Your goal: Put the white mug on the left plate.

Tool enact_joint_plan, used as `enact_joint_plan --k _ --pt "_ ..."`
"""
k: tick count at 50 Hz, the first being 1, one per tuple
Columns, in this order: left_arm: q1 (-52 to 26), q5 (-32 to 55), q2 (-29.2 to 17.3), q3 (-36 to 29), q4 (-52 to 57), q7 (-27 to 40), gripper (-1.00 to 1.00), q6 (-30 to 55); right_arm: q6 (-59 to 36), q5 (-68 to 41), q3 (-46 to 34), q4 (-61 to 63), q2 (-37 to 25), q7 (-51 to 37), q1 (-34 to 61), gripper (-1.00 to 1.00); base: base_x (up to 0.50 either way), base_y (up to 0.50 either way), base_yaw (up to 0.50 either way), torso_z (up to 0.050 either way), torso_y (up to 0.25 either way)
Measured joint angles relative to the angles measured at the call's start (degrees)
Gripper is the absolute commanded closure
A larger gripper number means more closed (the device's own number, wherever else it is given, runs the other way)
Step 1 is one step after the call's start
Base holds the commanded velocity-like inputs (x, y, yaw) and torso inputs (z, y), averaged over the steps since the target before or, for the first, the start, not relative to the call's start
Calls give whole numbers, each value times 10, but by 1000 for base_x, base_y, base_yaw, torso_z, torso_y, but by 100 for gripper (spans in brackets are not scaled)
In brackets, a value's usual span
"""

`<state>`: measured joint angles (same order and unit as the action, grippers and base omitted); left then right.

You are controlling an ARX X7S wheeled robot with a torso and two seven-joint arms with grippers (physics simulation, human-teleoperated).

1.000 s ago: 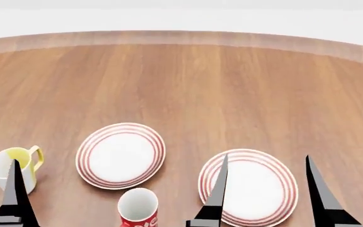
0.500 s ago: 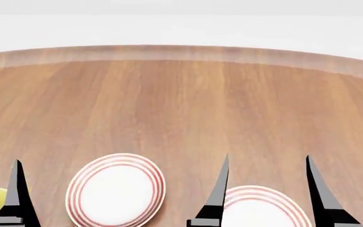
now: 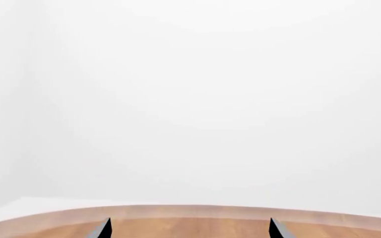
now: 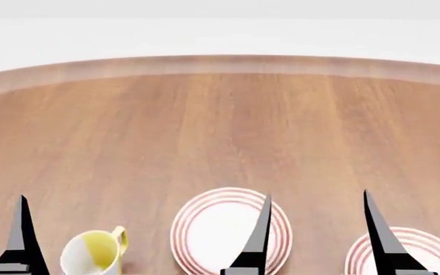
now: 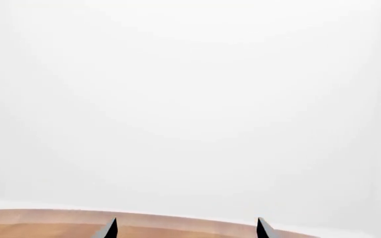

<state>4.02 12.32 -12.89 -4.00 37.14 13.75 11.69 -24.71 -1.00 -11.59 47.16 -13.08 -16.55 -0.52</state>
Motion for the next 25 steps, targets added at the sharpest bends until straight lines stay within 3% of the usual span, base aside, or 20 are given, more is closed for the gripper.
enact_joint_plan --k 18,25 --pt "-1 4 -6 -4 -2 7 -100 -1 -4 -4 -10 -1 -11 -9 4 -100 0 500 0 0 0" --pt "-2 5 -9 -4 -3 9 -100 -2 8 -14 -8 -1 -12 -11 2 -100 0 0 0 0 0"
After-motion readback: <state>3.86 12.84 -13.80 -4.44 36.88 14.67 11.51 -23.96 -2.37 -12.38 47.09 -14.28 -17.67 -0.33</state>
